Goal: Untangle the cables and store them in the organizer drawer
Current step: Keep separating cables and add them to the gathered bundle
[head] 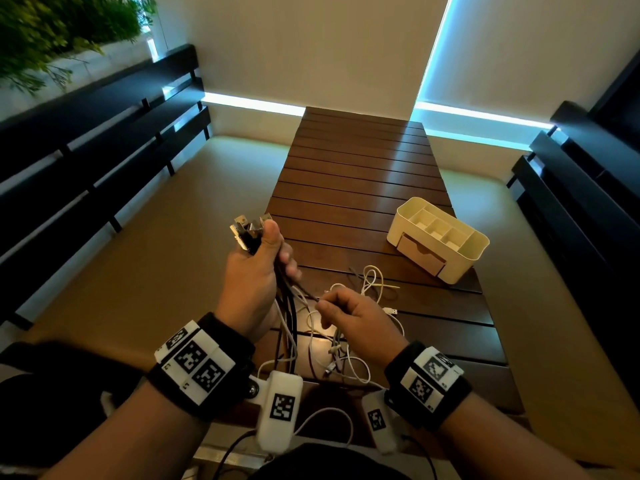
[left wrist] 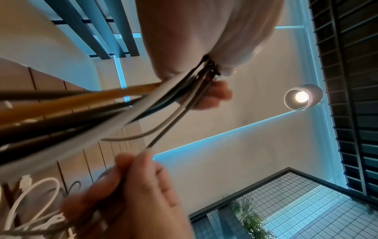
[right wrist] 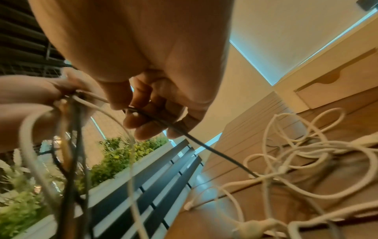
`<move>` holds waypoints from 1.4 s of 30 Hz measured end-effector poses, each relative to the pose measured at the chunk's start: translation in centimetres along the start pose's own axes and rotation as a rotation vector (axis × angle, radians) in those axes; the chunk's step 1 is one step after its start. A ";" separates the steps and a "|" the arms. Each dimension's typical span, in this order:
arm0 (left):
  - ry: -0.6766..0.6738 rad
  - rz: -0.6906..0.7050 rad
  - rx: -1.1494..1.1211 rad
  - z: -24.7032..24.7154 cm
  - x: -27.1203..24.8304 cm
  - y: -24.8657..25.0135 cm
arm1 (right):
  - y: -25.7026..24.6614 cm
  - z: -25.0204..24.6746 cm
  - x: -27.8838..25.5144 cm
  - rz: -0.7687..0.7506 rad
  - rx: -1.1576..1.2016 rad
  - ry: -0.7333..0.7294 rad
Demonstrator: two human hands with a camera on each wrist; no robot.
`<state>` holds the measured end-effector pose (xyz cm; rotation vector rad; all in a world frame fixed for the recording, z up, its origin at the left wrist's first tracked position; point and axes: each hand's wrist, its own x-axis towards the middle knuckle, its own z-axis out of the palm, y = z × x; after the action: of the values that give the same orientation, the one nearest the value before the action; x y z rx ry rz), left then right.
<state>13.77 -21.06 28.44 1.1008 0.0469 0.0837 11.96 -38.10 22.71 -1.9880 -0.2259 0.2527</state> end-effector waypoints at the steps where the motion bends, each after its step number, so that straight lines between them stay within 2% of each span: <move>1: -0.017 0.004 -0.003 -0.3 0.1 0.2 | 0.6 -0.2 0.0 0.022 -0.018 0.007; 4: -0.070 0.029 0.013 -1.1 0.1 0.8 | 2.1 -0.9 0.2 0.076 -0.039 0.065; 7: -0.119 0.057 0.105 -1.3 -0.3 0.5 | 1.8 -1.4 0.5 0.060 -0.075 0.115; 10: -0.118 0.061 0.252 -1.3 -0.3 -0.4 | -0.2 -1.8 0.7 -0.050 -0.053 0.183; 14: -0.120 0.019 0.296 -1.1 -0.7 -1.0 | -3.2 -2.3 0.8 -0.221 -0.035 0.219; 23: -0.351 -0.055 0.360 -0.9 -1.0 -0.1 | -5.0 -2.6 1.2 -0.412 -0.046 0.168; 27: -0.464 -0.107 0.417 -1.4 -0.7 0.5 | -4.5 -3.5 1.6 -0.375 -0.018 0.205; 34: -0.456 -0.135 0.395 -1.7 -0.4 0.5 | -3.8 -3.3 1.8 -0.334 -0.017 0.160; 36: -0.434 -0.130 0.361 -1.8 -0.3 0.6 | -3.1 -3.4 1.9 -0.303 -0.033 0.155; 39: -0.328 -0.103 0.283 -2.0 0.1 1.0 | -1.3 -3.6 2.0 -0.180 -0.042 0.145; 42: -0.276 -0.075 0.355 -2.4 0.5 1.4 | 0.5 -3.9 1.9 -0.075 0.040 0.152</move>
<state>13.99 -18.20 28.63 1.4549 -0.1494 -0.1502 14.88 -41.22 23.72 -1.9446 -0.1956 0.0569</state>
